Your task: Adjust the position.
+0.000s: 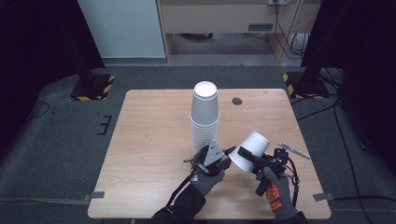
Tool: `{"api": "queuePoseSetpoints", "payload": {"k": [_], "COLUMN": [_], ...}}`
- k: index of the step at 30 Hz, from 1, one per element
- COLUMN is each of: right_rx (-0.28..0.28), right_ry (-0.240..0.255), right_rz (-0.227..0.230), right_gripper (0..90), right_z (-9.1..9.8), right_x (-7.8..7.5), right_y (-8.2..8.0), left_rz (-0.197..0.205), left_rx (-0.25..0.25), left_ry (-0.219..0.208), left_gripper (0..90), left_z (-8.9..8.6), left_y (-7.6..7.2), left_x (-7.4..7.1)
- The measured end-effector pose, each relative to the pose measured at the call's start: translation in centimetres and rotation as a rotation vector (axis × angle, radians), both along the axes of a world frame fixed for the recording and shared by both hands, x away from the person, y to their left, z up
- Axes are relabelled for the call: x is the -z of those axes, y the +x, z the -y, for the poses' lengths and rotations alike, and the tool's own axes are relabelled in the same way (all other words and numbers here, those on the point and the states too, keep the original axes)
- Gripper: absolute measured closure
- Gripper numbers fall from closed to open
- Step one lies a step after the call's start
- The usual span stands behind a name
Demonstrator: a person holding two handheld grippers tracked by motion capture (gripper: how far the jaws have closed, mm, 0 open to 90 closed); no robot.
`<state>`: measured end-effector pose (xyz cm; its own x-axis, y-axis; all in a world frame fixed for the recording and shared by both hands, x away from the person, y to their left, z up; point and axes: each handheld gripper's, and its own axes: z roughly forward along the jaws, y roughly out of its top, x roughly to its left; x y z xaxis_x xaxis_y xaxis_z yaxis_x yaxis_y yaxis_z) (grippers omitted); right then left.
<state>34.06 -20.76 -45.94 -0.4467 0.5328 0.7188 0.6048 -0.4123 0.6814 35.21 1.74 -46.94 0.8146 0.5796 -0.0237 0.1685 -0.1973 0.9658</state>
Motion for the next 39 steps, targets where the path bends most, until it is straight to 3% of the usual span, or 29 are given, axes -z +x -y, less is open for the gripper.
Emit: {"api": "queuePoseSetpoints", "payload": {"k": [13,17,23,27,39], "right_rx": [0.019,0.02,0.008,0.02,0.028], "right_ry": [0.024,0.027,0.028,0.008,-0.006], "right_rz": [0.002,0.001,0.001,0.033,0.066], "right_gripper": [12.6,12.9,12.4,10.1,2.3], "right_z": [0.4,0.5,0.2,0.0,0.2], "right_x": [-0.3,-0.4,-0.3,-0.3,-0.3], "right_y": [-0.1,-0.1,-0.1,-0.1,0.3], "left_rz": [0.004,-0.004,0.023,0.038,0.008], "left_rx": [0.005,0.0,-0.008,0.003,0.029], "left_ry": [-0.009,-0.047,-0.022,0.012,0.011], "left_gripper": [82.0,77.4,80.3,82.6,83.6], "left_z": [0.1,0.1,-0.2,-0.2,-0.9], "left_y": [-0.4,-0.2,-0.3,-0.7,-1.2], "left_x": [-0.2,-0.3,-0.4,-0.5,-0.8]}}
